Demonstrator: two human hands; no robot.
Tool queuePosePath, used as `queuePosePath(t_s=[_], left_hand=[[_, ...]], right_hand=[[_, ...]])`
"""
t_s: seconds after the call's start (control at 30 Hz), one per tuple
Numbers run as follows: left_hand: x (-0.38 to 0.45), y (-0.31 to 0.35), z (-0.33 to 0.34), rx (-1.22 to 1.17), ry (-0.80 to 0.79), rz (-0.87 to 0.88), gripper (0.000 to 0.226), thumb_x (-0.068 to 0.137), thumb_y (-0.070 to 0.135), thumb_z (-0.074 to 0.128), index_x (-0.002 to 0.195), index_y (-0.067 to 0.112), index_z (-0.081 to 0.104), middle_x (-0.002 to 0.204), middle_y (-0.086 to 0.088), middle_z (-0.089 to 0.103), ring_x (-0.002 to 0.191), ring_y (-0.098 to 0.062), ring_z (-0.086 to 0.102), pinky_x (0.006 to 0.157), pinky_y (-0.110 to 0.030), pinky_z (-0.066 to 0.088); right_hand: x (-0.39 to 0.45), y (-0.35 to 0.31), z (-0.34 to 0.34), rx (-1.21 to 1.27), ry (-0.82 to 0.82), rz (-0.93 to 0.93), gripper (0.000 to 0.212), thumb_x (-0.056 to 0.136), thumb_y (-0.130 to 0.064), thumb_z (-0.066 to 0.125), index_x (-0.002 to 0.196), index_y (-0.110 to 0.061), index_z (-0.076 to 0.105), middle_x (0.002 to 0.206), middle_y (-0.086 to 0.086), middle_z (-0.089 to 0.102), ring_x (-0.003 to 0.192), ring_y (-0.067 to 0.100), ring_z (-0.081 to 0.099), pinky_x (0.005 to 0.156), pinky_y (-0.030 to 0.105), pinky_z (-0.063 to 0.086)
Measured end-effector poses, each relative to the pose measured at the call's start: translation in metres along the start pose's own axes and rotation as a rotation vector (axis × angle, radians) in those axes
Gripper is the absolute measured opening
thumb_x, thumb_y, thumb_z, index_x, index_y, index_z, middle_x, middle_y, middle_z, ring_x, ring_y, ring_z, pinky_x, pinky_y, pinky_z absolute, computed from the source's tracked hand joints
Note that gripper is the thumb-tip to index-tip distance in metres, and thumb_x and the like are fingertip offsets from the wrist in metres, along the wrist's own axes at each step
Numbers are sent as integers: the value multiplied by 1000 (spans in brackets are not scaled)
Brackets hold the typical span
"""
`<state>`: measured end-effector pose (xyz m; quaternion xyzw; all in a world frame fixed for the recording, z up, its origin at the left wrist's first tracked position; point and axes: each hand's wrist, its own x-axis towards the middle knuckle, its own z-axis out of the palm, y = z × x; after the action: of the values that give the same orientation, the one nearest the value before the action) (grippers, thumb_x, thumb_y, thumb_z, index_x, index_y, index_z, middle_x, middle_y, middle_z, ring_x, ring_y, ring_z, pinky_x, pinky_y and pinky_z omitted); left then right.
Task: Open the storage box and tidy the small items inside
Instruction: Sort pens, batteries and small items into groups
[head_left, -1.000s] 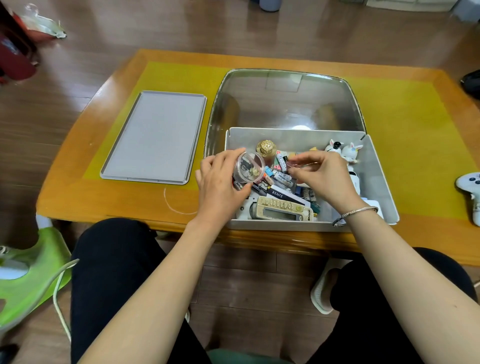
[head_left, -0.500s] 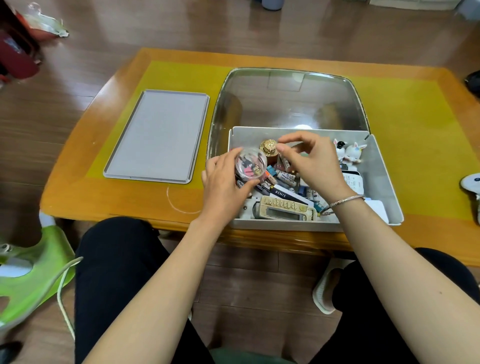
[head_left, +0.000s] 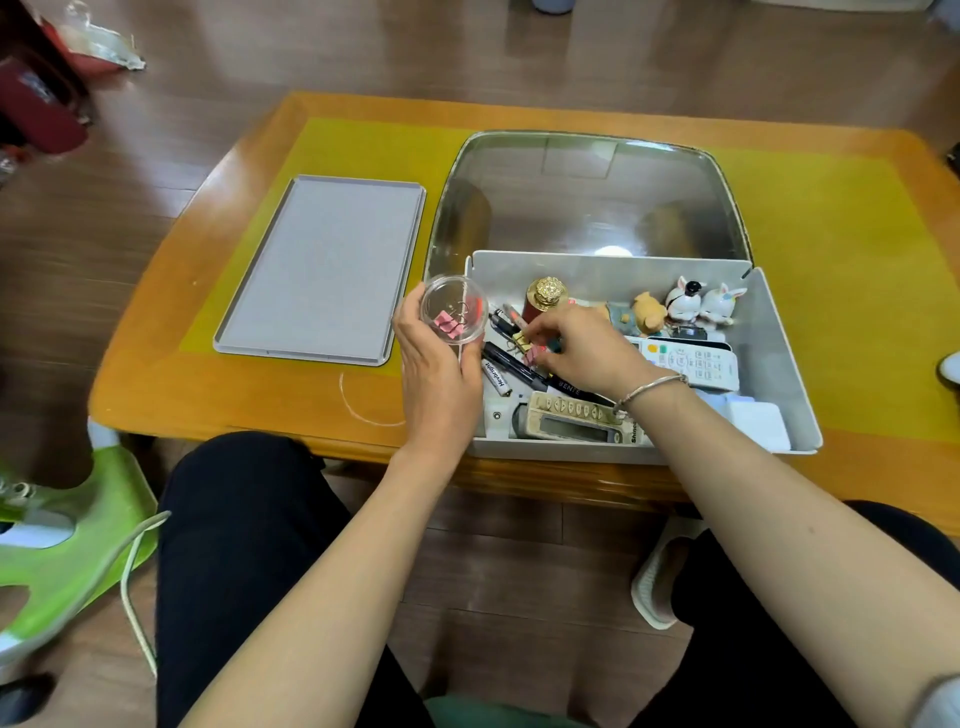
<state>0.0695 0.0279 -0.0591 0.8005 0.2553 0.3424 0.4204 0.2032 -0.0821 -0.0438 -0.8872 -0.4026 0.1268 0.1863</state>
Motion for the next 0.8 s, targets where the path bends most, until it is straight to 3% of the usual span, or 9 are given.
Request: queuePosePath(t_s=[0.1, 0.2, 0.27, 0.37, 0.5, 0.67, 0.8], left_hand=[[1, -1, 0, -11, -13, -20, 71, 87, 4, 64, 142, 10, 20, 143, -9, 28, 130, -22, 41, 94, -40, 51], [2, -3, 0, -5, -12, -24, 71, 87, 8, 66, 141, 14, 20, 142, -7, 30, 126, -13, 40, 94, -34, 52], [2, -4, 1, -19, -17, -36, 73, 87, 11, 67, 141, 18, 20, 142, -7, 31, 123, -10, 40, 92, -30, 53], [3, -5, 2, -24, -26, -45, 73, 87, 15, 68, 142, 19, 19, 142, -6, 31, 124, -10, 40, 89, -28, 54], [3, -6, 2, -32, -20, -38, 73, 87, 16, 68, 141, 16, 20, 142, -7, 32, 126, -12, 41, 90, -24, 53], [3, -7, 2, -38, -21, -30, 73, 86, 17, 69, 141, 17, 21, 141, -6, 32, 123, -8, 39, 87, -14, 49], [2, -7, 3, -50, -27, -44, 74, 86, 17, 69, 142, 18, 20, 141, -5, 32, 123, -6, 39, 85, -13, 49]], right_hand=[[6, -5, 5, -127, -137, -76, 47, 85, -7, 60, 129, -23, 56, 114, 5, 53, 102, 24, 55, 86, 36, 48], [11, -11, 7, -212, -188, -156, 54, 85, -9, 57, 134, -27, 47, 107, 4, 50, 92, 23, 53, 71, 33, 44], [11, -12, 6, -239, -212, -157, 50, 80, -10, 62, 126, -25, 48, 102, 2, 51, 90, 22, 53, 67, 32, 41], [9, -10, 4, -188, -227, -110, 32, 74, -7, 63, 98, -23, 49, 89, -3, 52, 86, 22, 56, 68, 34, 47], [2, -1, 5, -113, -89, -77, 15, 79, -5, 59, 80, -20, 56, 76, -6, 58, 80, 20, 59, 72, 30, 47], [-9, 7, -1, 199, 159, 27, 14, 79, -20, 73, 72, -23, 61, 65, -19, 54, 62, -2, 49, 58, 17, 35], [-17, 9, -14, 361, 229, 73, 11, 82, -15, 71, 76, -17, 61, 70, -5, 66, 56, 16, 61, 58, 27, 49]])
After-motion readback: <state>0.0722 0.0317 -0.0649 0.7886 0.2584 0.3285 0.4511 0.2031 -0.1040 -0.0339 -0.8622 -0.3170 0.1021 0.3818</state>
